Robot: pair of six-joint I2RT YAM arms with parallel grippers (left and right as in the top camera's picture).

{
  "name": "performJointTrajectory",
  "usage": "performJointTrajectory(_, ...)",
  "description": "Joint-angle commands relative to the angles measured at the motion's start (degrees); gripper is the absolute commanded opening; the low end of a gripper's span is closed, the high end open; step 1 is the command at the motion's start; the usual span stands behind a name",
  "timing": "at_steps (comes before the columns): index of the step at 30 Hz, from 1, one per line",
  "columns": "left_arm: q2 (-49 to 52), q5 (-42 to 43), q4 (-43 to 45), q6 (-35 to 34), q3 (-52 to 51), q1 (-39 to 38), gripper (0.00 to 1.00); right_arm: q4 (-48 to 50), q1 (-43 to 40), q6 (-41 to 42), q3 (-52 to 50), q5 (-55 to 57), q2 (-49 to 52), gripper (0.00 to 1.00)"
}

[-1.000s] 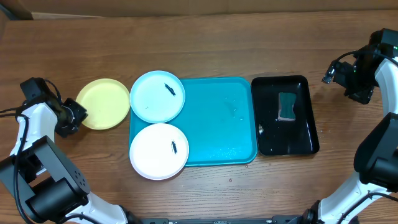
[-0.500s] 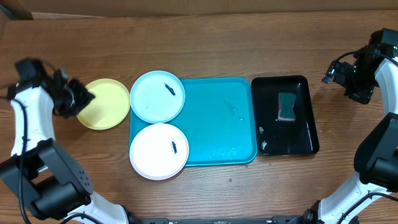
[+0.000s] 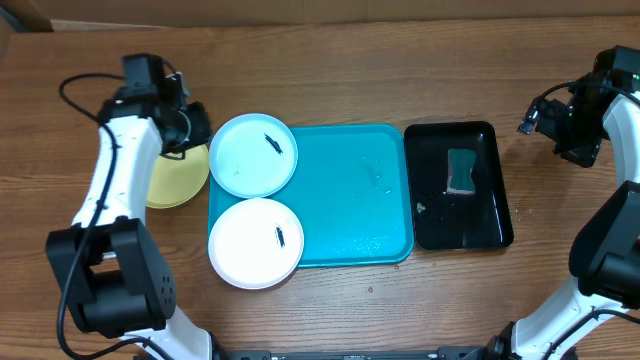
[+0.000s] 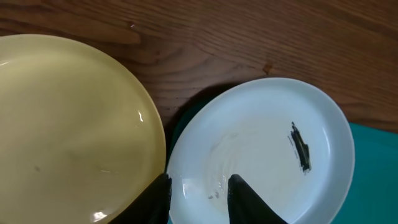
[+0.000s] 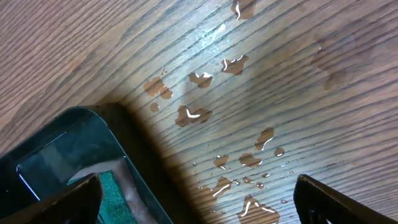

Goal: Clean dirty plates on tray and stack at the side
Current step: 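Move the left gripper to the upper white plate rim and grip it, then slide the white plate to the center of the blue tray with left gripper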

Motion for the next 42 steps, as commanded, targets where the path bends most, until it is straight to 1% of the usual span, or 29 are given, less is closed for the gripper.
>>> performJointTrajectory(1,-0.9,-5.0,1.1,1.4,-1.5,-0.9,0.33,0.0,0.2,0.2,1.0,-0.1,-1.8,1.00)
performJointTrajectory(9,-0.9,-5.0,4.2,2.8,-5.2,-0.9,0.35,0.1,0.2,0.2,1.0,-0.1,-1.8,1.00)
performJointTrajectory(14,-0.9,-5.0,8.1,2.7,-8.0,-0.9,0.33,0.1,0.2,0.2,1.0,-0.1,-1.8,1.00)
performJointTrajectory(16,-0.9,-4.9,9.2,2.7,-9.2,-0.9,0.30,0.0,0.2,0.2,1.0,-0.1,-1.8,1.00)
performJointTrajectory(19,-0.9,-4.7,10.3,2.6,-10.5,-1.0,0.29,0.1,0.2,0.2,1.0,-0.1,-1.8,1.00)
performJointTrajectory(28,-0.9,-4.7,17.2,2.7,-16.4,-2.0,0.29,0.0,0.2,0.2,1.0,-0.1,-1.8,1.00)
performJointTrajectory(31,-0.9,-4.7,17.7,2.6,-16.9,-2.0,0.29,0.1,0.2,0.2,1.0,-0.1,-1.8,1.00)
performJointTrajectory(35,-0.9,-2.1,17.6,2.7,-16.9,-2.0,0.24,0.1,0.2,0.2,1.0,-0.1,-1.8,1.00)
performJointTrajectory(42,-0.9,0.2,16.0,2.5,-16.9,-2.5,0.24,0.1,0.2,0.2,1.0,-0.1,-1.8,1.00)
